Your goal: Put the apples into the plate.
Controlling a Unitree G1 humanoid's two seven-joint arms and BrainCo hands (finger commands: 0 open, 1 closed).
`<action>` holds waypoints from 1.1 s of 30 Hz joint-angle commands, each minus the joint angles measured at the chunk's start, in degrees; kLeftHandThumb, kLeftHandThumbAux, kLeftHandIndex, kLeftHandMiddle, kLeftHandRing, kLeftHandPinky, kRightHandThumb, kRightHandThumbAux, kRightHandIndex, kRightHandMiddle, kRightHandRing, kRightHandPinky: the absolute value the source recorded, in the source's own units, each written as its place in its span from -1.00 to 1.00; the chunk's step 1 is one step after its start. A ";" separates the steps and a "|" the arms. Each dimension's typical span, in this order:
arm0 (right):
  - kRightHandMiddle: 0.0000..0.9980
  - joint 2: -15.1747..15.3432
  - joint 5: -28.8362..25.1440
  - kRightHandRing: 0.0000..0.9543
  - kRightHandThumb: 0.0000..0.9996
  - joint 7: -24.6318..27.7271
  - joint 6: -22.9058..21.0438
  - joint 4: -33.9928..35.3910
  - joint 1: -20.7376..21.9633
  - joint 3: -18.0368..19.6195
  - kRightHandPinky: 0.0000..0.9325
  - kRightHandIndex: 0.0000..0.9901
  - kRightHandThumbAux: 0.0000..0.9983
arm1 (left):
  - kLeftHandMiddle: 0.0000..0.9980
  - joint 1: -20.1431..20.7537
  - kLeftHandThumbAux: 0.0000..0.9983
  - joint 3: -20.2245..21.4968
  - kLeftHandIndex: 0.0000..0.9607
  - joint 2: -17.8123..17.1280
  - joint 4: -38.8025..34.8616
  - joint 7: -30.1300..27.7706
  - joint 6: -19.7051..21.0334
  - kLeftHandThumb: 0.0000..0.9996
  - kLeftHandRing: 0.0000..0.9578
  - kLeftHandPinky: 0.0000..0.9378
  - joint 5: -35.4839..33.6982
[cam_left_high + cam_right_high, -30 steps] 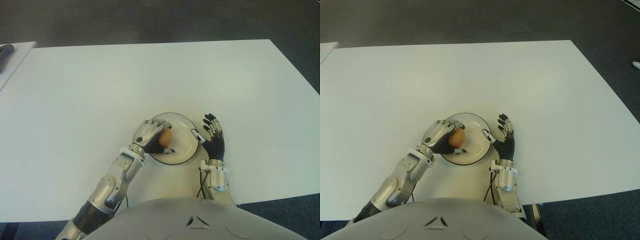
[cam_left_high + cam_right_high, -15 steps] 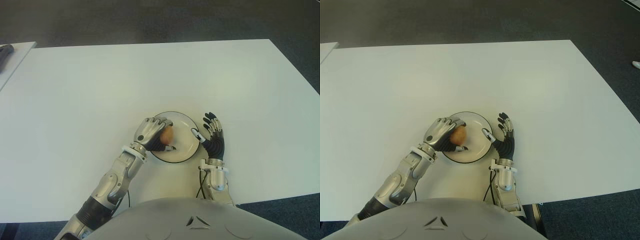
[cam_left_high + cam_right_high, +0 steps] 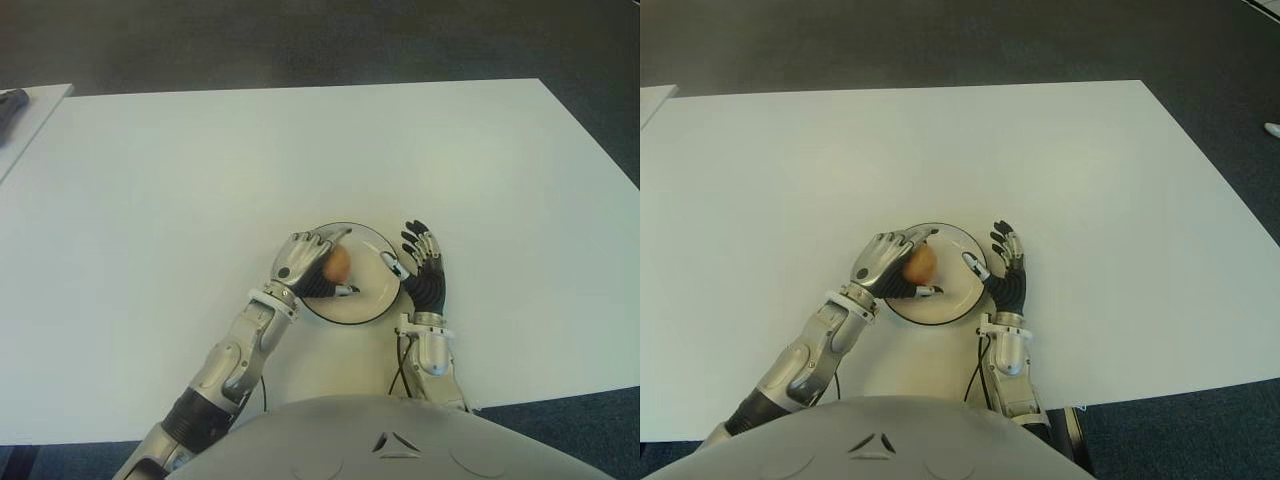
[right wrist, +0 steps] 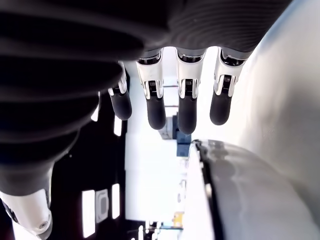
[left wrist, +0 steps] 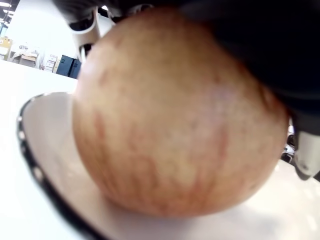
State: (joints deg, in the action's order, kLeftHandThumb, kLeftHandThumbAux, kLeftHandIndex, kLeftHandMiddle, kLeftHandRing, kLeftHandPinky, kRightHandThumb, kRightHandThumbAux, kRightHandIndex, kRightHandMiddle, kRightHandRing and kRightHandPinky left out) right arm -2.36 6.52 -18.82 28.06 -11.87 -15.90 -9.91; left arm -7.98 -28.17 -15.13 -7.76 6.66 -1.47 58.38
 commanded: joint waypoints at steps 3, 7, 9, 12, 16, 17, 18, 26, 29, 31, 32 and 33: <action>-0.63 -3.69 -2.18 -0.60 -0.07 0.60 -3.27 -12.01 -1.42 1.30 -0.48 -0.71 0.24 | -1.00 1.61 -0.28 -0.37 -0.99 0.63 1.98 1.84 0.02 -0.60 -1.00 -1.00 0.10; -0.63 -3.58 -1.95 -0.60 -0.07 0.35 -2.12 -13.67 -0.64 1.55 -0.47 -0.71 0.24 | -1.00 1.98 -0.30 -0.43 -1.00 0.61 2.41 2.33 -0.11 -0.61 -1.00 -1.00 0.06; -0.62 -3.55 -1.98 -0.59 -0.07 0.35 -1.59 -14.39 -0.29 1.68 -0.48 -0.71 0.24 | -1.00 2.18 -0.31 -0.47 -1.00 0.60 2.71 2.69 -0.20 -0.62 -1.00 -1.00 0.01; -0.61 -3.51 -1.96 -0.58 -0.06 0.36 -0.98 -15.20 0.09 1.84 -0.47 -0.71 0.24 | -1.00 2.46 -0.31 -0.55 -1.00 0.52 3.08 3.07 -0.29 -0.62 -1.00 -1.00 0.02; -0.60 -3.40 -1.97 -0.57 -0.06 0.38 -0.38 -16.03 0.37 1.90 -0.46 -0.71 0.24 | -1.00 2.67 -0.31 -0.70 -1.00 0.38 3.34 3.59 -0.34 -0.62 -1.00 -1.00 0.13; -0.59 -3.36 -2.07 -0.57 -0.04 0.48 -0.11 -16.36 0.48 1.95 -0.47 -0.71 0.25 | -1.00 2.74 -0.30 -0.74 -1.00 0.39 3.46 3.72 -0.34 -0.62 -1.00 -1.00 0.14; -0.59 -3.34 -2.21 -0.57 -0.03 0.61 0.20 -16.58 0.58 1.98 -0.47 -0.71 0.25 | -1.00 2.79 -0.30 -0.78 -1.00 0.41 3.54 3.87 -0.35 -0.62 -1.00 -1.00 0.15; -0.59 -3.20 -2.29 -0.56 -0.05 0.47 0.31 -17.25 0.90 1.97 -0.45 -0.71 0.25 | -1.00 2.86 -0.30 -0.90 -1.00 0.60 3.72 4.67 -0.33 -0.64 -1.00 -0.98 0.04; -0.58 -3.16 -2.22 -0.56 -0.07 0.44 0.23 -17.32 0.91 1.99 -0.45 -0.71 0.26 | -1.00 2.81 -0.30 -0.91 -1.00 0.68 3.74 4.83 -0.34 -0.63 -1.00 -0.98 -0.02; -0.58 -3.06 -1.91 -0.56 -0.07 0.25 0.13 -17.23 0.90 1.94 -0.45 -0.71 0.26 | -1.00 2.77 -0.30 -0.76 -1.00 0.71 3.62 4.86 -0.36 -0.63 -1.00 -0.98 -0.23; -0.58 -3.03 -1.77 -0.56 -0.07 0.14 0.05 -17.19 0.90 1.91 -0.46 -0.71 0.26 | -1.00 2.76 -0.30 -0.66 -1.00 0.68 3.55 4.82 -0.37 -0.63 -1.00 -0.99 -0.35; -0.58 -2.99 -1.58 -0.56 -0.07 0.00 -0.05 -17.15 0.89 1.86 -0.46 -0.71 0.26 | -1.00 2.72 -0.29 -0.42 -1.00 0.59 3.42 4.74 -0.39 -0.63 -1.00 -0.99 -0.60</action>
State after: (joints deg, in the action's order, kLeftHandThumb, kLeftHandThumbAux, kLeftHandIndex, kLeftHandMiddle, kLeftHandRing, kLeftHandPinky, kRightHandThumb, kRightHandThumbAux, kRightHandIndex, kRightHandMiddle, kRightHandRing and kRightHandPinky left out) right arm -2.70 5.18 -18.57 32.01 -18.08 -10.44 -9.01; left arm -5.47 -28.32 -14.67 -5.59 10.20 -1.50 58.34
